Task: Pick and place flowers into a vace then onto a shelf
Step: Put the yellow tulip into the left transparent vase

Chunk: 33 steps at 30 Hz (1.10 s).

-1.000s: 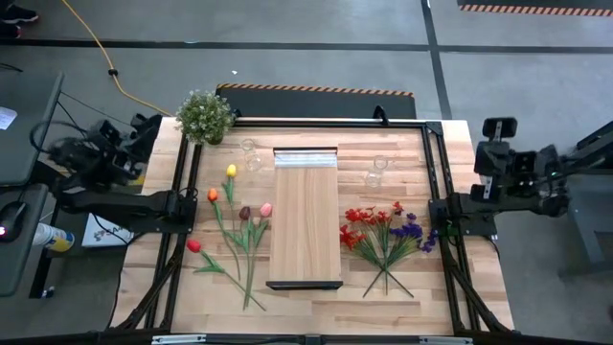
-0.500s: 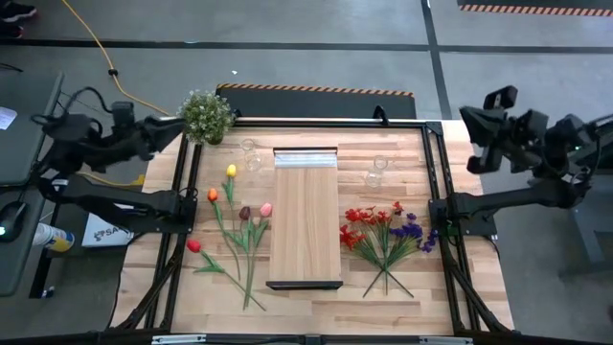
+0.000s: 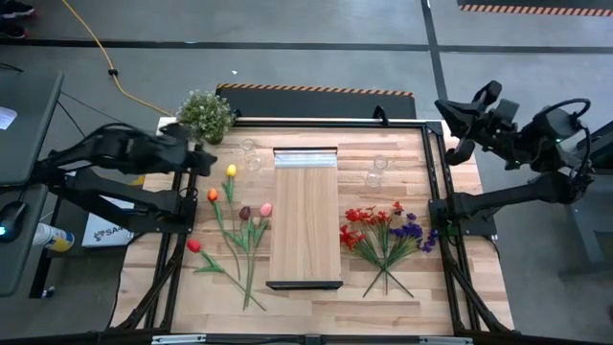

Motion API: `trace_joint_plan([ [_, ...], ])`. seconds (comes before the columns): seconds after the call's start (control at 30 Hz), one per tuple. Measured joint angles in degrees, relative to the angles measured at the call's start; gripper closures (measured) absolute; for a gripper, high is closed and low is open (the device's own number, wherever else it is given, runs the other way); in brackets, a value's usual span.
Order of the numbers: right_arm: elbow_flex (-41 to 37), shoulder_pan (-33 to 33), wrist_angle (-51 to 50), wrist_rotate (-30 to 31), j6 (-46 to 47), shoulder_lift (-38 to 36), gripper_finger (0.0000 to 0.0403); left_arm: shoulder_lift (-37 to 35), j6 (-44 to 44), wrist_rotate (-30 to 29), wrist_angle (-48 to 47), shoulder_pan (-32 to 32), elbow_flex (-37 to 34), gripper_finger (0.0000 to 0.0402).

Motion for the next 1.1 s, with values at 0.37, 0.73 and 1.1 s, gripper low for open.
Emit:
trace_joint_plan([
  [0.37,0.0,0.0,-0.59,0.05,1.03,-0.17,0.0402,11.58,-0.64,4.08,-3.06,0.0,0.0,0.0153],
  [0.73,0.0,0.0,-0.67,0.03,2.49,-0.17,0.0402,19.29,-0.71,10.22,-3.04,0.02,-0.04,0.0153],
  [1.1,-0.02,0.0,-4.52,0.03,3.93,-0.17,0.0402,20.09,-0.79,9.7,-3.49,0.01,-0.04,0.0153],
])
